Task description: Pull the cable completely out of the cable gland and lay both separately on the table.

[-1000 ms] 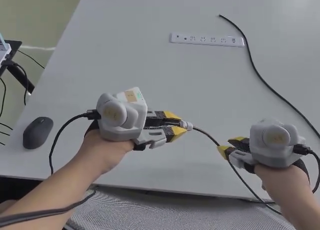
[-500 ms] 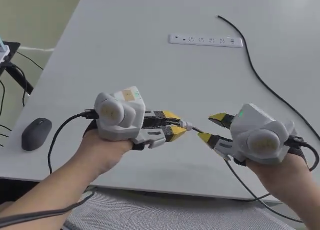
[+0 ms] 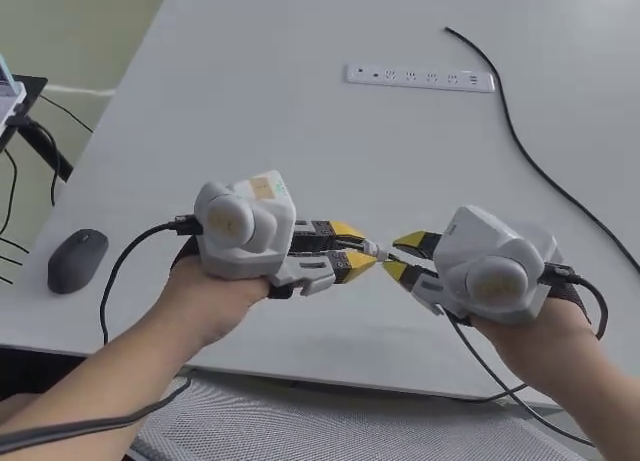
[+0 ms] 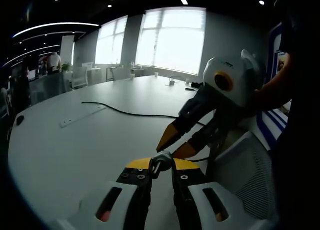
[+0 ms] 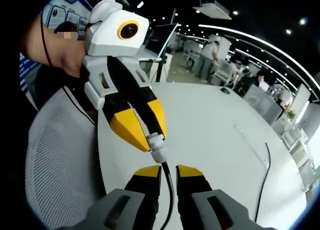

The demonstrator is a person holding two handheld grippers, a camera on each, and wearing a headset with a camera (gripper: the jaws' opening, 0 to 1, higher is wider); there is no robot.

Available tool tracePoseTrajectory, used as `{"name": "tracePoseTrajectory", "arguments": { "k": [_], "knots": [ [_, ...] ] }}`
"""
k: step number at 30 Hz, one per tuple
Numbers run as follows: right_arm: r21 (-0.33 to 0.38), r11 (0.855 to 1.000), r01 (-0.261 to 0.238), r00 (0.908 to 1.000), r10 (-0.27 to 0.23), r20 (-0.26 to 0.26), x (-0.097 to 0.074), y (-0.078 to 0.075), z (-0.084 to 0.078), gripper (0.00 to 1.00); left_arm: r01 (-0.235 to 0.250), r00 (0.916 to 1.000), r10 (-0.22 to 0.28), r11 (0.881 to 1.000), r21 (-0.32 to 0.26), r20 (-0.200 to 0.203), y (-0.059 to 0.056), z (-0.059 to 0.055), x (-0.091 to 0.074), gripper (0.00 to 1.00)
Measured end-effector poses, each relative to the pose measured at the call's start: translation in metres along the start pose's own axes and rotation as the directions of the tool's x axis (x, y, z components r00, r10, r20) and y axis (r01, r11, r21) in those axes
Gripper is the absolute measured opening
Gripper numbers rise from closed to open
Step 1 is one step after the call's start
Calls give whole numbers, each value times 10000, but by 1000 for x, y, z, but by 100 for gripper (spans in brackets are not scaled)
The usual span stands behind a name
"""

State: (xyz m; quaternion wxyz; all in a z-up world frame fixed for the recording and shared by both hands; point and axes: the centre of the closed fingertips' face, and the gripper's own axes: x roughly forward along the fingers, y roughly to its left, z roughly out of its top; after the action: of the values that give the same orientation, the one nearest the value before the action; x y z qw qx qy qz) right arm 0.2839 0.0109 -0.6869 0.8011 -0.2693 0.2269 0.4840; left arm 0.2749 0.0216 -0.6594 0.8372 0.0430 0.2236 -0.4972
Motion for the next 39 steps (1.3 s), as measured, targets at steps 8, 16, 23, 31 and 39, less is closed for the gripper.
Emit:
{"name": "tracePoseTrajectory", "arguments": {
  "k": [8,16,23,31,39],
  "knots": [
    [-37,9996,-285,9996,285,8,3,3,-1,1,-23,10000,23,10000,-29,-23,1,-1,2,15],
    [-126,9997,-211,9998,212,56,3,1,-2,0,-15,10000,15,10000,-44,-65,3,-1,4,15],
    [313,9994,-136,9999,138,-79,5,-3,-8,0,28,9999,-27,10000,79,-106,5,1,7,15],
    [1332,9910,154,9974,-59,-717,4,-15,-32,0,-32,10000,32,10000,25,12,9,4,6,15],
    [2236,9735,487,9912,-196,-1306,3,-19,-61,0,-144,9999,144,9999,-19,54,10,2,5,15]
  ]
}}
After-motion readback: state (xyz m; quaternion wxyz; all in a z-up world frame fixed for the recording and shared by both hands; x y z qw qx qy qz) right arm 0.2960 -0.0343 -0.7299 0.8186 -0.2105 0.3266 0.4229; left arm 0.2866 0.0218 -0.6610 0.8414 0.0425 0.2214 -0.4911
